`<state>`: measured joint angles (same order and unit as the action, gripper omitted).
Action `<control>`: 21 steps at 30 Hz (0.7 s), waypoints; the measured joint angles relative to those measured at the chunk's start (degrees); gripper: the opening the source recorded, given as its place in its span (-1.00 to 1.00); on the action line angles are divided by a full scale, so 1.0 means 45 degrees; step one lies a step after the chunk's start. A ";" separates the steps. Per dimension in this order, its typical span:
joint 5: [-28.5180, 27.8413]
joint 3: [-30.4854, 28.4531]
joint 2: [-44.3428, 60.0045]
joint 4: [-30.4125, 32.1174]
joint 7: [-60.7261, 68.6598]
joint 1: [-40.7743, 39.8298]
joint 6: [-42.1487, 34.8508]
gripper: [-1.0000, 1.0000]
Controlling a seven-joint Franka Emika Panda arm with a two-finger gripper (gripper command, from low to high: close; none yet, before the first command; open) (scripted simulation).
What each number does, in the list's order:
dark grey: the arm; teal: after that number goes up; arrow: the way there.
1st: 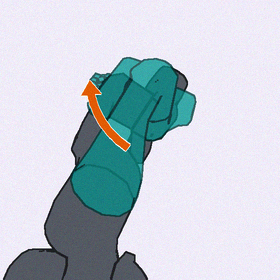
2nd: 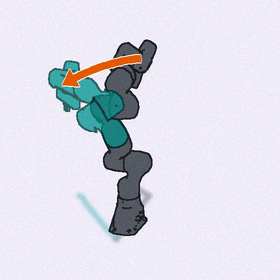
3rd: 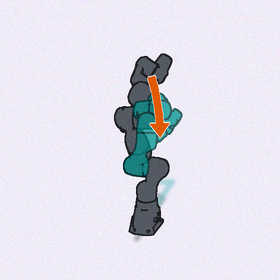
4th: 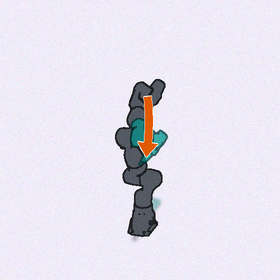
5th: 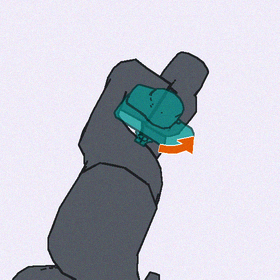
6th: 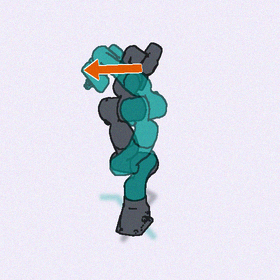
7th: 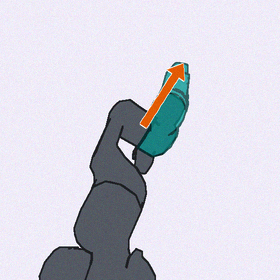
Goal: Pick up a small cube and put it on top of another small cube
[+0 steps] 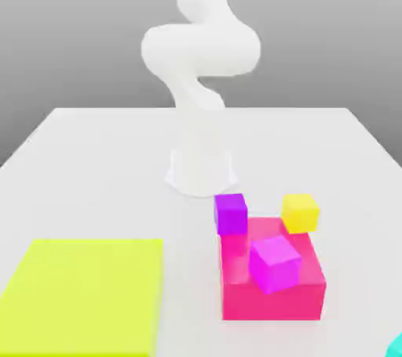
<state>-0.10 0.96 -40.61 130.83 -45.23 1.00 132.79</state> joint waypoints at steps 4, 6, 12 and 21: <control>-0.0050 0.0399 0.1916 -0.0348 0.0215 0.0338 0.0372 0.00; -0.0095 0.0609 0.2839 -0.0516 0.0303 0.0495 0.0552 0.00; -0.0350 0.1286 0.5602 -0.1018 0.0480 0.0945 0.1089 0.00; -0.1150 0.2100 0.9783 -0.1776 0.0458 0.2004 0.1875 0.00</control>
<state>-5.27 10.41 3.42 122.84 -43.16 10.02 141.22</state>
